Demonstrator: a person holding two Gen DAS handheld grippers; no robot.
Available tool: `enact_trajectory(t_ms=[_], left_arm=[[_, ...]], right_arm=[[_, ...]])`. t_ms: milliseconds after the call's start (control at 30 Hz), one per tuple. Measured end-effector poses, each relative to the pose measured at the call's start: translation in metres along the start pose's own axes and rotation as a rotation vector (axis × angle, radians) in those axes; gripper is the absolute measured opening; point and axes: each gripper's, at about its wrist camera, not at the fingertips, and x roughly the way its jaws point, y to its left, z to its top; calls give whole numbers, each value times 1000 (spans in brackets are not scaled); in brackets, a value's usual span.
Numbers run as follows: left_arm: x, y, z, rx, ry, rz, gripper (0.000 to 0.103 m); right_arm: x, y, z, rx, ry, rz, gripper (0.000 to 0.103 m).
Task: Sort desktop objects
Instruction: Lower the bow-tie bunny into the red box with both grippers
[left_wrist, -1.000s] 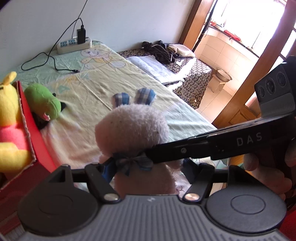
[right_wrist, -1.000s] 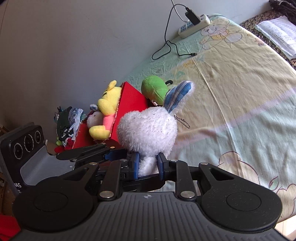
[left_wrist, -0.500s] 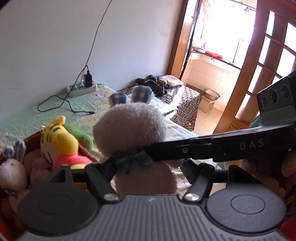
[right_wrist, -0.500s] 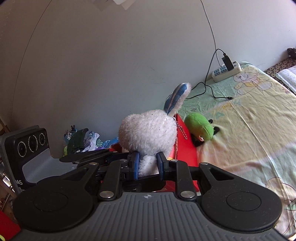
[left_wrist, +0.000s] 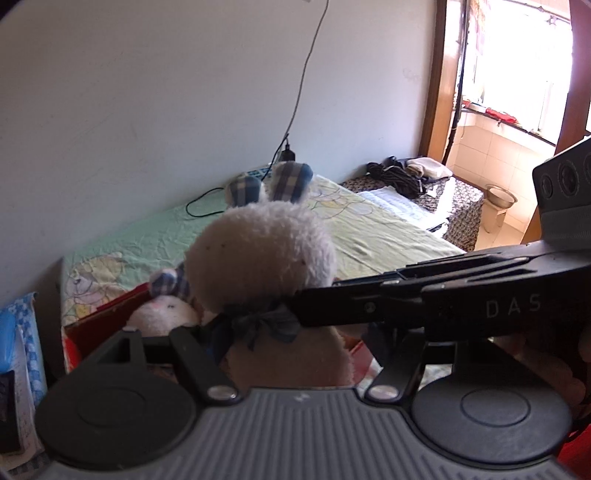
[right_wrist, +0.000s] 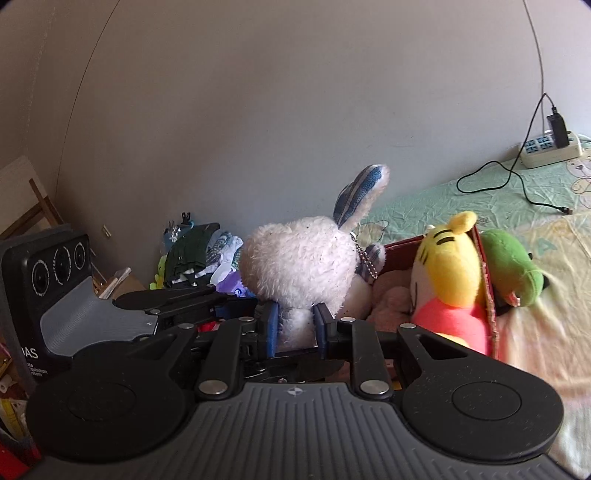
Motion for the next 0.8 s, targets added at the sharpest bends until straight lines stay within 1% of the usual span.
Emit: enact_trajectory(t_ms=[67,200,333,400,500,600,667,800], left_arm=[[8,15,-6,-16,29,27,71],[25,34,-15,-33,82,42,71],[41,42,-24,-19,135,41,72],[50,44,-27,-6,162,41,71],[60,50,-31,-13,205,24,71],[65,53,-35,-10,226,20,70],[65,54,-37,-18,231,22,71],[70,62,-37,-43,248,9,78]], right_arm=[[17,2,-1,4,30,1,22],[37,1,-4,21,106,-20,22],[47,-4,-9,46,173,-46,22],[52,-2,-11,46,190,-59,22],[57,-4,-11,50,216,-80,22],[65,-9,-12,70,246,-86,22],[70,-10,-14,80,285,-100,22],[70,-12,-14,101,291,-96,23]])
